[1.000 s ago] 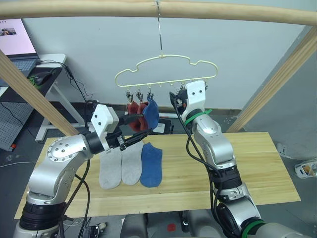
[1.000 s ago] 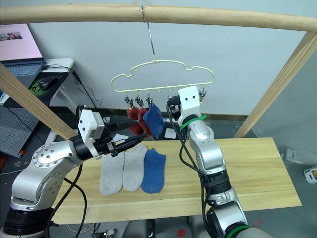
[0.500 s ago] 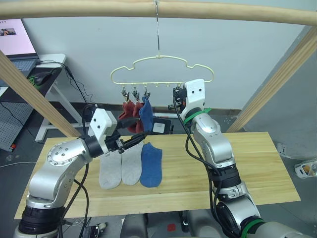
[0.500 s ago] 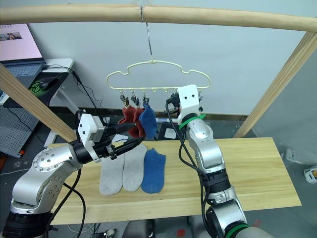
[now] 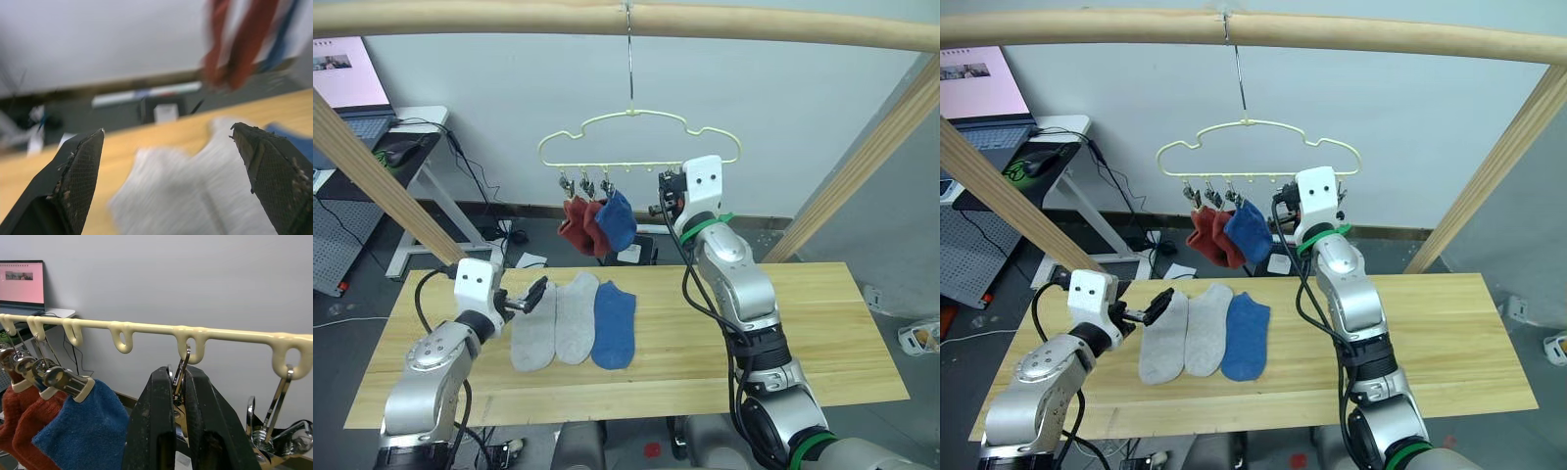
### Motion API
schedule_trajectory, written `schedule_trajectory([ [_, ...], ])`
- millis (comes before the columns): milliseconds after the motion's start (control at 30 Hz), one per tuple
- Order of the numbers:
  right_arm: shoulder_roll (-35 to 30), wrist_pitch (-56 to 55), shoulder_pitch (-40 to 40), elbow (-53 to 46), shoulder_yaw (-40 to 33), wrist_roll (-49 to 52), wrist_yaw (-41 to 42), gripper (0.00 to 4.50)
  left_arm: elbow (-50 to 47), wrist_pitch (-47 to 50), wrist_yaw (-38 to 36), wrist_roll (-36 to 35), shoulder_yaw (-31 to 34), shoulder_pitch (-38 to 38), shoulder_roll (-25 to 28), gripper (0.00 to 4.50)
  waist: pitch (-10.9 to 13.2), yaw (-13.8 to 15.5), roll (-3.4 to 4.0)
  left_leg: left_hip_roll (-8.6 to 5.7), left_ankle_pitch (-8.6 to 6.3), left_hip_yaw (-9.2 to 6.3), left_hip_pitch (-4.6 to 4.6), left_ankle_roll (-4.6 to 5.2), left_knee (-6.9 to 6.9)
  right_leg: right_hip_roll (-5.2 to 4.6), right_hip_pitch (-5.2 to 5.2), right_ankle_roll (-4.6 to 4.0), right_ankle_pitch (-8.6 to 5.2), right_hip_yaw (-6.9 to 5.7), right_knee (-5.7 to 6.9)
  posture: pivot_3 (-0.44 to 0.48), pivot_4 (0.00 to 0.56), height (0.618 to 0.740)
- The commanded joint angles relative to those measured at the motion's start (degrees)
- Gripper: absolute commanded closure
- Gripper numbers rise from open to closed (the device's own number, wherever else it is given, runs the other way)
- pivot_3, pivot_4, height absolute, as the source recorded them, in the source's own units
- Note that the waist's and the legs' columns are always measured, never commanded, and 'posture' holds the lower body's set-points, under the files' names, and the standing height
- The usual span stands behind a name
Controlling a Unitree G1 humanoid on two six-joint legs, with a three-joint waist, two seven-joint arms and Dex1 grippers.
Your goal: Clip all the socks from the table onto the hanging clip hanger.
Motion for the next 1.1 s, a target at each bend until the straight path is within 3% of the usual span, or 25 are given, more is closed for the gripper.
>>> schedule_trajectory([
  [33,0.0,0.6,-0.4,-3.7,0.5,0.9,0.3,4.50,5.8,0.4,1.9,2.1,-0.9,-2.5,-1.3,0.04,0.0,0.0,0.01,-0.01,0.01,-0.01,0.00,0.02,0.00,0.00,0.01,-0.01,0.00,-0.01,0.00,-0.073,0.217,0.740],
  [333,-0.4,2.9,0.3,-5.7,1.2,1.1,0.5,4.50,20.0,-1.2,0.7,4.2,-3.1,-9.2,-4.1,0.04,0.0,-0.1,0.02,0.02,0.02,-0.02,0.01,0.04,-0.03,0.02,0.00,-0.03,0.02,-0.03,-0.01,-0.099,0.238,0.740],
  [667,-0.4,3.9,0.7,-6.8,1.6,1.4,0.4,4.50,21.7,-0.6,2.0,5.6,-3.0,-9.0,-5.2,2.37,0.0,-0.2,0.03,0.02,0.02,-0.02,0.03,0.04,-0.03,0.00,0.01,-0.03,0.01,-0.01,-0.01,-0.108,0.237,0.740],
  [900,-0.2,3.9,0.8,-6.7,2.0,1.7,0.6,4.50,16.0,0.1,2.2,4.3,-1.4,-4.3,-5.5,3.99,0.0,-0.3,0.03,0.04,0.02,-0.02,0.11,0.04,-0.09,-0.01,0.03,-0.02,0.01,0.07,-0.02,-0.099,0.234,0.740],
  [1000,-0.2,3.9,0.9,-6.9,2.3,1.8,0.8,4.50,9.8,-1.8,0.4,3.3,-1.2,-1.5,-4.8,4.47,0.0,-0.4,0.04,0.06,0.02,-0.03,0.11,0.04,-0.11,-0.01,0.02,-0.02,0.01,0.06,-0.03,-0.099,0.234,0.740],
  [1100,-0.1,4.0,1.0,-7.2,2.3,2.1,1.0,4.50,2.6,-6.3,-3.2,3.6,-2.8,0.1,-3.3,4.49,0.1,-0.2,0.06,0.06,0.02,-0.03,0.10,0.04,-0.12,-0.02,0.02,-0.03,0.01,0.05,-0.04,-0.093,0.233,0.740],
])
